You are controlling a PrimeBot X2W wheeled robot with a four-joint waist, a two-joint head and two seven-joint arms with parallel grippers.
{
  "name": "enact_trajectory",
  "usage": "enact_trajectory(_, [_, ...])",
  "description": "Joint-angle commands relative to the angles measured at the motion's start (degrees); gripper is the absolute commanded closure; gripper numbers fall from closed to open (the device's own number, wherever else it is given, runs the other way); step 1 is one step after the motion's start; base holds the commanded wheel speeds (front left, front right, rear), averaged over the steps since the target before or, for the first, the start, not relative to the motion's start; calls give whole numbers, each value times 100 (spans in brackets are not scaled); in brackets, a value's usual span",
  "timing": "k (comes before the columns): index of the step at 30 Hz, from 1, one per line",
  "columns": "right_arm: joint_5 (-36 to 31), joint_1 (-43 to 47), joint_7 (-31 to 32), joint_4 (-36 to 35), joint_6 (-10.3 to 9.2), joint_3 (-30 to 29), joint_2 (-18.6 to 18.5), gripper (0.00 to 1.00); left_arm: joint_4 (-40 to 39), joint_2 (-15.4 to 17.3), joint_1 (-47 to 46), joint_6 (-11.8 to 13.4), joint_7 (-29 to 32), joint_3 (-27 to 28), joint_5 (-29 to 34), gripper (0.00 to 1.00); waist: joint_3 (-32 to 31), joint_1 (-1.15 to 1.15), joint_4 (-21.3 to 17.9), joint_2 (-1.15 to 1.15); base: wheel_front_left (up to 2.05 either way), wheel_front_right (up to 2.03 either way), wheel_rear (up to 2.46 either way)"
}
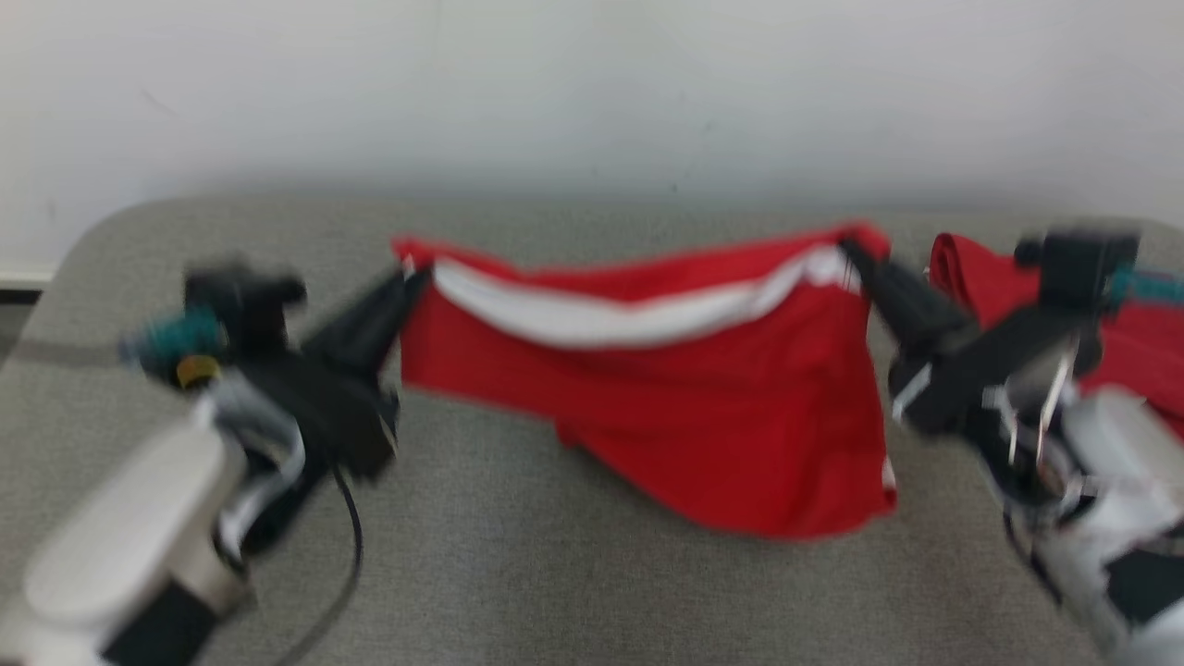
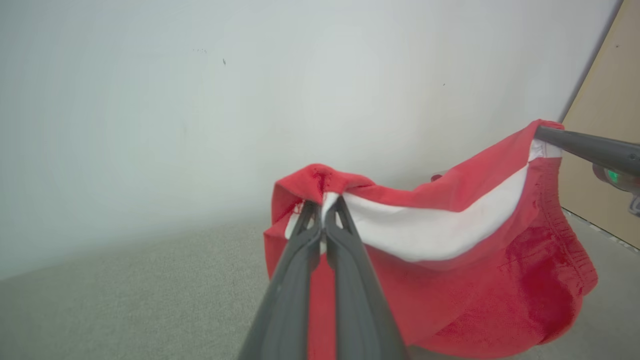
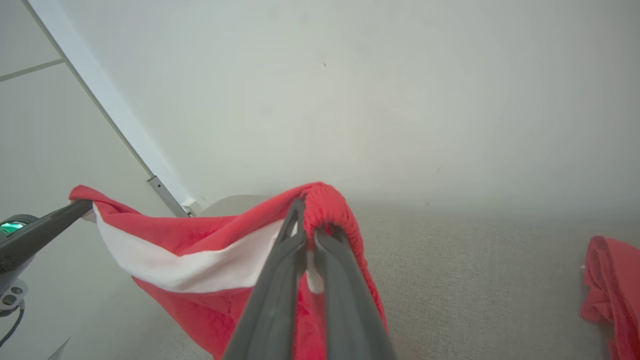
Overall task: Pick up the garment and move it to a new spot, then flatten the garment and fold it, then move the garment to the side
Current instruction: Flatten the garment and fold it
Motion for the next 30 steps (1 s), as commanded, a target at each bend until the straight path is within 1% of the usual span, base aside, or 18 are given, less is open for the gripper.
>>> enact_trajectory(1, [100, -371, 73, 143, -11, -15, 26, 100, 88, 72, -383, 14, 140, -27, -158, 100, 559, 0, -171, 0, 0, 0, 0])
enact_trajectory(2, [289, -1240, 242, 518, -11, -5, 58, 100, 290, 148, -1240, 14, 441, -92, -353, 100, 917, 0, -199, 0, 0, 0, 0])
enact_trajectory(5, [498, -2534, 440, 1113, -11, 13, 137, 100, 772, 178, -2557, 14, 744, -102, -591, 100, 1460, 0, -222, 0, 0, 0, 0])
enact_trajectory(8, [501, -3762, 511, 1703, -11, 20, 199, 100, 1249, 176, -3693, 14, 935, -237, -600, 100, 1921, 0, -243, 0, 0, 0, 0])
enact_trajectory(11, [558, -4824, 442, 2293, -11, 19, 334, 100, 1767, 96, -4704, 16, 816, -183, -742, 100, 2283, 0, -249, 0, 0, 0, 0])
enact_trajectory(14, [473, -5617, 274, 2748, -11, 103, 381, 100, 2163, 2, -5417, 16, 699, -323, -731, 100, 2542, 0, -235, 0, 0, 0, 0])
enact_trajectory(17, [426, -6155, 135, 3093, -11, 316, 440, 100, 2464, -45, -5978, 16, 559, -463, -795, 100, 2731, 0, -213, 0, 0, 0, 0])
enact_trajectory(20, [439, -6535, 34, 3335, -11, 539, 419, 100, 2727, -87, -6379, 16, 437, -614, -917, 100, 2886, 0, -181, 0, 0, 0, 0])
enact_trajectory(21, [484, -6684, -27, 3479, -11, 665, 368, 100, 2856, -158, -6530, 16, 360, -726, -1026, 100, 2970, 0, -153, 0, 0, 0, 0])
enact_trajectory(22, [484, -6684, -27, 3479, -11, 665, 368, 100, 2856, -158, -6530, 16, 360, -726, -1026, 100, 2970, 0, -153, 0, 0, 0, 0])
enact_trajectory(24, [568, -6806, -126, 3582, -11, 903, 351, 100, 2984, -188, -6670, 16, 242, -981, -1150, 100, 3064, 0, -137, 0, 0, 0, 0])
enact_trajectory(29, [758, -6897, -271, 3648, -11, 1264, 263, 100, 3113, -155, -6763, 15, 8, -1357, -1346, 100, 3134, 0, -135, 0, 0, 0, 0])
enact_trajectory(30, [758, -6897, -271, 3648, -11, 1264, 263, 100, 3113, -155, -6763, 15, 8, -1357, -1346, 100, 3134, 0, -135, 0, 0, 0, 0])
